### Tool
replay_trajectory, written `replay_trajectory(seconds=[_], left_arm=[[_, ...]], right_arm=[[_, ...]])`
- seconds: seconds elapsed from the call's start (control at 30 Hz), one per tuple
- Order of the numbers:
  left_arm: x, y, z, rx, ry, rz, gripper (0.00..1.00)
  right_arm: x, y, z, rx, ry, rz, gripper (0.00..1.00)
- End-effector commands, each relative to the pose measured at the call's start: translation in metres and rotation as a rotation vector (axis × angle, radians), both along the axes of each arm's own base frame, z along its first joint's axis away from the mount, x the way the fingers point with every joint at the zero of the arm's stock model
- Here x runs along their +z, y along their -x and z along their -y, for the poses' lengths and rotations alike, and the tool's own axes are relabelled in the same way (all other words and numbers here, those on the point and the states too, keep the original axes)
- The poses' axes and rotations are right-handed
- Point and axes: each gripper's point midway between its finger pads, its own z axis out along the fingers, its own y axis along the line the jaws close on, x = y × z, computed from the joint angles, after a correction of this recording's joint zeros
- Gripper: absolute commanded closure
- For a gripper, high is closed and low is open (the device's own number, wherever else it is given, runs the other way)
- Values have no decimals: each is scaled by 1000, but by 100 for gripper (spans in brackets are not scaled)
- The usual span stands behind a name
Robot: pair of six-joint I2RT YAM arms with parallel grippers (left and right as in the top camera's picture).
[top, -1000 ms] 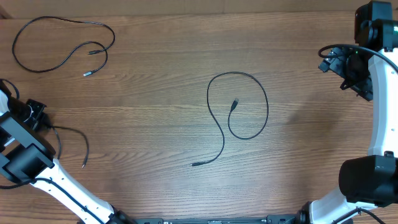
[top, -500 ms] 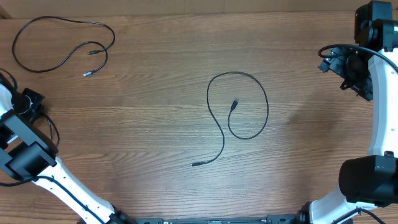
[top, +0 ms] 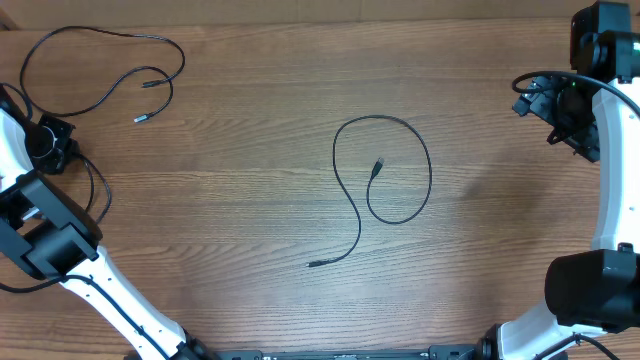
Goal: Untangle cables
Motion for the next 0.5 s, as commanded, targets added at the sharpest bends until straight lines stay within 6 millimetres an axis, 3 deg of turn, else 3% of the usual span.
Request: replay_trajectory(seconds=[0.0,0.03,0.07,0.1,0.2,0.27,0.37,0.47], left_arm=[[4,-4,1,53,39,22,96],[4,-4,1,53,38,23,96],[4,-4,0,52,38,23,87],[7,-4,-1,51,35,25,64],[26,-6,-8,1,-4,44,24],[42,-6,-14,-19,-45,43,6],[70,-4,-17,-20,-78,44,0],[104,-3,-6,-37,-52,84,0]], right_arm=[[5,2,3,-2,19,10,0],[5,2,3,-2,19,10,0],[5,2,3,-2,19,10,0],[5,2,3,-2,19,10,0],[5,2,3,-2,19,10,0],[5,2,3,-2,19,10,0],[5,2,3,-2,19,10,0],[5,2,3,-2,19,10,0]])
